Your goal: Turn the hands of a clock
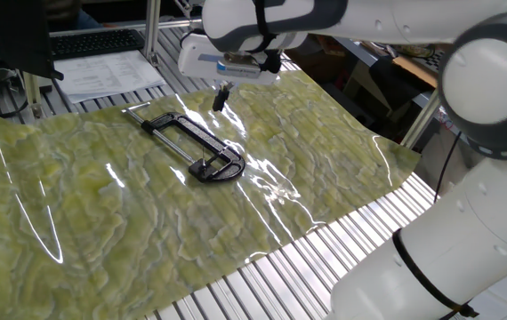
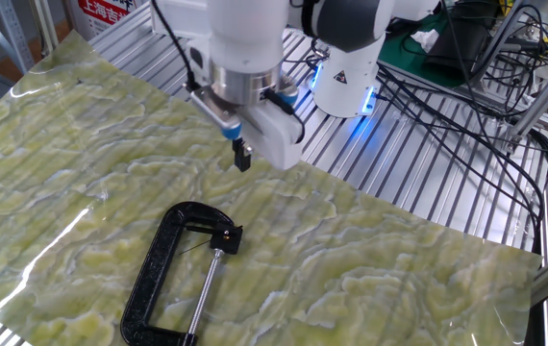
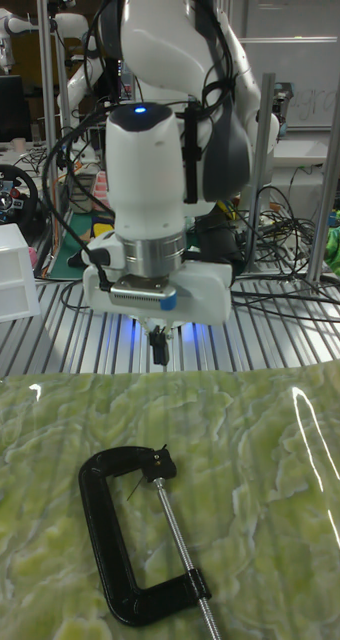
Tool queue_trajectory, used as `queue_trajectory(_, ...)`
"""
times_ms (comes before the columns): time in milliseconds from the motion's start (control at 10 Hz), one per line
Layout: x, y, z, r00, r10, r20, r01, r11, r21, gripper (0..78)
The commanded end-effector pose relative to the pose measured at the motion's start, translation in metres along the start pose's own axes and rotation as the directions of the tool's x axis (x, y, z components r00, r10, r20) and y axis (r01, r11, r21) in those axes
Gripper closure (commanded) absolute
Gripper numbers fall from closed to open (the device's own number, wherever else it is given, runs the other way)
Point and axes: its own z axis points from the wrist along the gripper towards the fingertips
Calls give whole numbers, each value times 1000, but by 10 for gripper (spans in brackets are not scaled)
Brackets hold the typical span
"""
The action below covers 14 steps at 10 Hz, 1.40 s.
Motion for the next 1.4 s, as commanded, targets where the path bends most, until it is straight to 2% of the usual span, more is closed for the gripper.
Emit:
queue_trajectory(100, -18, 3, 4, 1000, -20, 3, 20, 1000, -3, 776)
queue_trajectory(500, -38, 3, 7, 1000, -26, 11, 26, 1000, -5, 776)
queue_trajectory(800, -46, 3, 6, 999, -32, 21, 32, 999, -5, 776)
queue_trajectory(1000, -46, 3, 6, 1000, -18, 23, 19, 1000, -8, 776)
queue_trajectory(1200, -46, 3, 6, 999, 23, 22, -23, 1000, -12, 776)
queue_trajectory(1300, -46, 3, 6, 994, 112, 10, -112, 994, -4, 776)
queue_trajectory(1400, -46, 3, 6, 990, 144, -6, -144, 990, 2, 776)
